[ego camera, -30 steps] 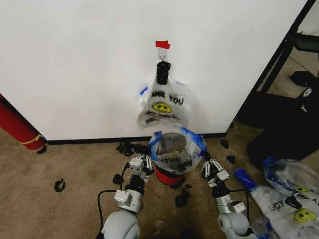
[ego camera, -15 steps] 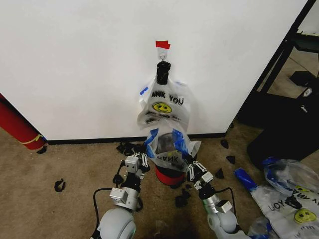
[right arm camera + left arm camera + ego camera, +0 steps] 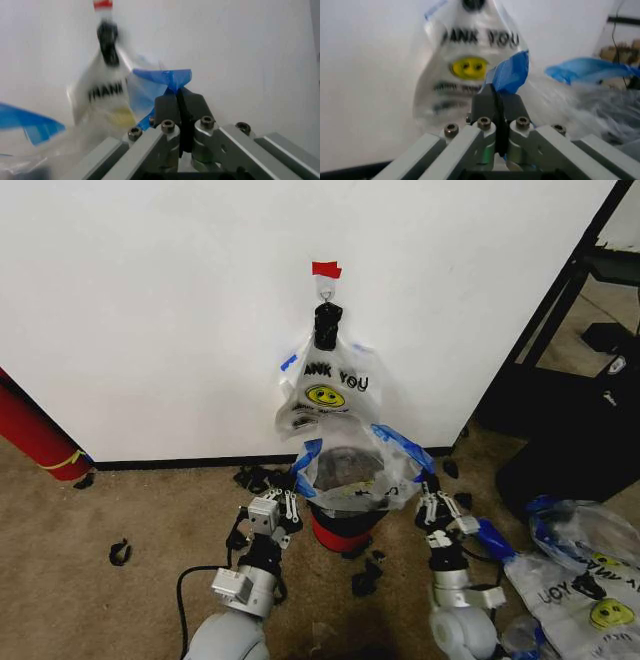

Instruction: Pick up the garbage bag from the wall and place it over the trash bin.

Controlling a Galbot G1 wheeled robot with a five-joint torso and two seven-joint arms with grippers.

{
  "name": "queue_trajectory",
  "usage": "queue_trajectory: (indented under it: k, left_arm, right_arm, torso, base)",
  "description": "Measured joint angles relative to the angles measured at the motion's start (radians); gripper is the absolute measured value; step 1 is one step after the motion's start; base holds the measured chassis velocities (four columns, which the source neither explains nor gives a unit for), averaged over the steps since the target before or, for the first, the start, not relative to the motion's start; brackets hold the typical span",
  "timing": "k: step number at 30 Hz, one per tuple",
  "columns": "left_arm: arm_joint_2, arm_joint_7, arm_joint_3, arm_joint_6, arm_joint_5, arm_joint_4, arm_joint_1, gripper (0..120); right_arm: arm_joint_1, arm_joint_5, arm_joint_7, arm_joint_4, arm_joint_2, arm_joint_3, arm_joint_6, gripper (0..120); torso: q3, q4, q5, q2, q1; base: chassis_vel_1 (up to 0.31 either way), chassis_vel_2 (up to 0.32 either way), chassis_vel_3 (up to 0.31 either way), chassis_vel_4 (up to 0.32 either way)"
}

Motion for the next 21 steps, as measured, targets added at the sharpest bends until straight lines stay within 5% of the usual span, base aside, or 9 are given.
queue_trajectory:
  k: [5,12,21]
  left_arm:
    - [-0.002,0.015,0.028,0.0,0.031,0.093,-0.002,0]
    - [-0.044,0.016,0.041,-0.017,0.072,0.169,-0.019,0]
    - [-0.038,0.027,0.039,-0.044,0.121,0.195,-0.001,0]
  right_arm:
    - [-0.038,-0.157,0.096,-0.037,-0.052,0.012,-0.109,0]
    - [0.004,-0.178,0.113,-0.122,-0.044,0.012,-0.114,0]
    - [0.057,-0.045,-0.114,-0.21,-0.057,0.015,-0.014,0]
  torso:
    - [0.0,-0.0001,0.0,0.0,0.0]
    - [0.0,0.0001,0.0001,0.0,0.0]
    - [0.0,0.0,-0.0001,0.0,0.0]
  base:
    - [0.0,0.0,0.0,0.0]
    - [0.0,0.0,0.0,0.0]
    - [0.0,0.0,0.0,0.0]
